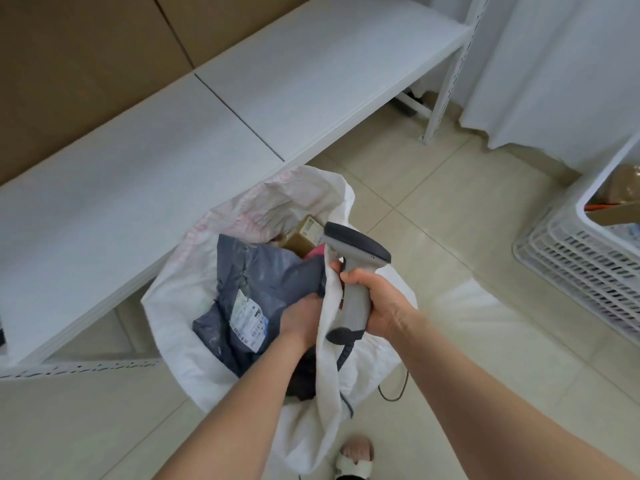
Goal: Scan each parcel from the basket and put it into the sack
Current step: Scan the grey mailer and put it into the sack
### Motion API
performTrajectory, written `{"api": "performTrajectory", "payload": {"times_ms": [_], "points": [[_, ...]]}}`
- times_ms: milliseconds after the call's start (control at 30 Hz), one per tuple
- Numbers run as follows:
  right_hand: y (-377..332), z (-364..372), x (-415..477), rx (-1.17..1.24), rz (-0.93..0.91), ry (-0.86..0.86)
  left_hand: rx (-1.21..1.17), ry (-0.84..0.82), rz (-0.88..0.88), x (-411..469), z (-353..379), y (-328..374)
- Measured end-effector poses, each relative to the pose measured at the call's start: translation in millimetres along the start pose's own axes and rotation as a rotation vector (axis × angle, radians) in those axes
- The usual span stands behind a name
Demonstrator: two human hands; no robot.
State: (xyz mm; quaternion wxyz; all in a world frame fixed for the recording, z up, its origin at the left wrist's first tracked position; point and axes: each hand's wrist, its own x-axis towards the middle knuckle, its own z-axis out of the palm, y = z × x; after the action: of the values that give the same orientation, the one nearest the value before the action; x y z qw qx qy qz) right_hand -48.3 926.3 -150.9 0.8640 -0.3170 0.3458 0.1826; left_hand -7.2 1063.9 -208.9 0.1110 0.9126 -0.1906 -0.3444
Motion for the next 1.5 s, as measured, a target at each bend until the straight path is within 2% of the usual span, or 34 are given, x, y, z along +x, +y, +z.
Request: {"api": "performTrajectory", "payload": {"times_ms": [33, 100, 200, 233, 267, 400, 600, 733, 833, 1100, 1233, 1367, 1433, 1500], "points": [[2, 4, -1, -0.002, 0.001, 0.002, 0.136, 0.136, -0.015, 0, -12, -2], [0, 13, -5, -0.006, 0.005, 0.012, 0.289, 0.172, -0.071, 8, -21, -22], [4, 15, -3, -0.025, 0.002, 0.035, 0.236, -0.224, -0.304, 15, -3, -59], [6, 14, -1, -0.047, -0.007, 0.047, 0.213, -0.299, -0.319, 17, 4, -64], [7, 14, 0, -0.06, -0.009, 0.053, 0.205, -0.305, -0.312, 19, 5, -67], [8, 24, -10, -0.102, -0.022, 0.107, 0.076, -0.131, -0.256, 11, -9, -62], [-13, 48, -47, 0.029, -0.109, 0.107, -0.273, -0.048, -0.162, -27, -35, -22], [-16, 52, -51, -0.339, -0.17, 0.387, -0.289, 0.022, -0.178, -43, -38, -4], [-9, 48, -56, -0.55, -0.153, 0.534, -0.188, -0.025, -0.187, -49, -35, -2], [-5, 34, -62, -0.687, -0.131, 0.618, -0.046, -0.061, -0.19, -50, -40, 4], [-8, 37, -67, -0.812, -0.182, 0.726, 0.002, -0.079, -0.192, -49, -47, 6], [-16, 50, -72, -0.633, -0.237, 0.557, 0.033, -0.078, -0.192, -47, -57, 11], [-17, 52, -72, -0.547, -0.158, 0.425, 0.046, -0.085, -0.195, -45, -60, 12], [-16, 48, -69, -0.629, -0.064, 0.393, 0.053, -0.097, -0.194, -42, -61, 13]]}}
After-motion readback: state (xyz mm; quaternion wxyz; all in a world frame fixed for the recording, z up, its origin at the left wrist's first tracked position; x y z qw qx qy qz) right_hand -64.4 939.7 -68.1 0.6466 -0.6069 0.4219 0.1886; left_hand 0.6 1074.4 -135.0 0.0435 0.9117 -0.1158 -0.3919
